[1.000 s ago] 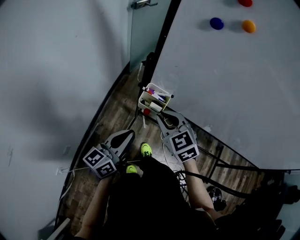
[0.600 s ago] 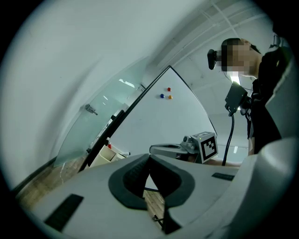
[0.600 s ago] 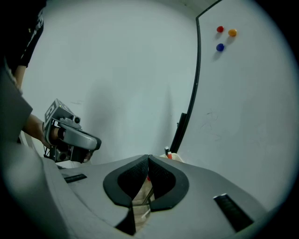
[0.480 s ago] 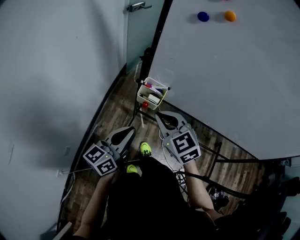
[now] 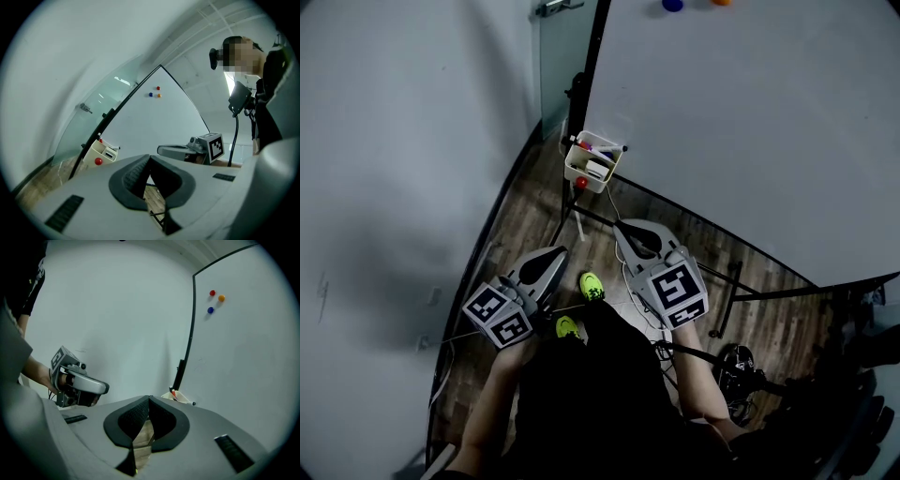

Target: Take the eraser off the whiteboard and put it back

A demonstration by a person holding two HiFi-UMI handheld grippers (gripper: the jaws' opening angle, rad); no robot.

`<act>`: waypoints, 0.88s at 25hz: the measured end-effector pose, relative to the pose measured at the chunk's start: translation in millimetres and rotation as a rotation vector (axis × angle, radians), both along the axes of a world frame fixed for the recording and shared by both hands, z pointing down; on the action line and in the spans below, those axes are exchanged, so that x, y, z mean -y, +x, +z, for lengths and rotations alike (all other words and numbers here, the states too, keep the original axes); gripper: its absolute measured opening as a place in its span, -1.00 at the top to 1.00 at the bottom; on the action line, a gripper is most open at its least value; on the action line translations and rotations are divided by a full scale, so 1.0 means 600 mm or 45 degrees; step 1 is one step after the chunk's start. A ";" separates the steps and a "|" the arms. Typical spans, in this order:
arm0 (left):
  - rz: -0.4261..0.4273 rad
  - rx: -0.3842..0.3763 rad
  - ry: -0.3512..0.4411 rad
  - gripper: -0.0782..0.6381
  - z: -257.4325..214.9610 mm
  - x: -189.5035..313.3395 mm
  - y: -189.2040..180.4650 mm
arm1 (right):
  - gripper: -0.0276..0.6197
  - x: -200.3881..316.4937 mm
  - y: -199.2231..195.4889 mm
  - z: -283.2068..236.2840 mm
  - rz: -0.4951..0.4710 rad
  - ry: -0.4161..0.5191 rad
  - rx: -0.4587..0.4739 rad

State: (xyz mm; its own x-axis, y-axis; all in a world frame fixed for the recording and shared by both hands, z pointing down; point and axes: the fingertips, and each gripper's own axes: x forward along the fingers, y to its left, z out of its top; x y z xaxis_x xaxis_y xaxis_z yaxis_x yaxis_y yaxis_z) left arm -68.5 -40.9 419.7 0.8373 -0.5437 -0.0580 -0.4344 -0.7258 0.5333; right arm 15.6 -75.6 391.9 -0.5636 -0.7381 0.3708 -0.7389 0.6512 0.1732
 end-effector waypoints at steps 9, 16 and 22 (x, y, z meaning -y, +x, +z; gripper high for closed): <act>0.003 -0.019 -0.025 0.75 0.007 -0.041 0.002 | 0.93 -0.045 0.043 0.014 0.067 -0.042 0.003; -0.037 -0.013 -0.018 0.75 0.009 -0.054 0.001 | 0.93 -0.068 0.062 0.031 0.054 -0.062 0.006; -0.072 0.031 -0.005 0.75 0.010 -0.084 0.027 | 0.93 -0.106 0.105 0.047 0.060 -0.080 0.077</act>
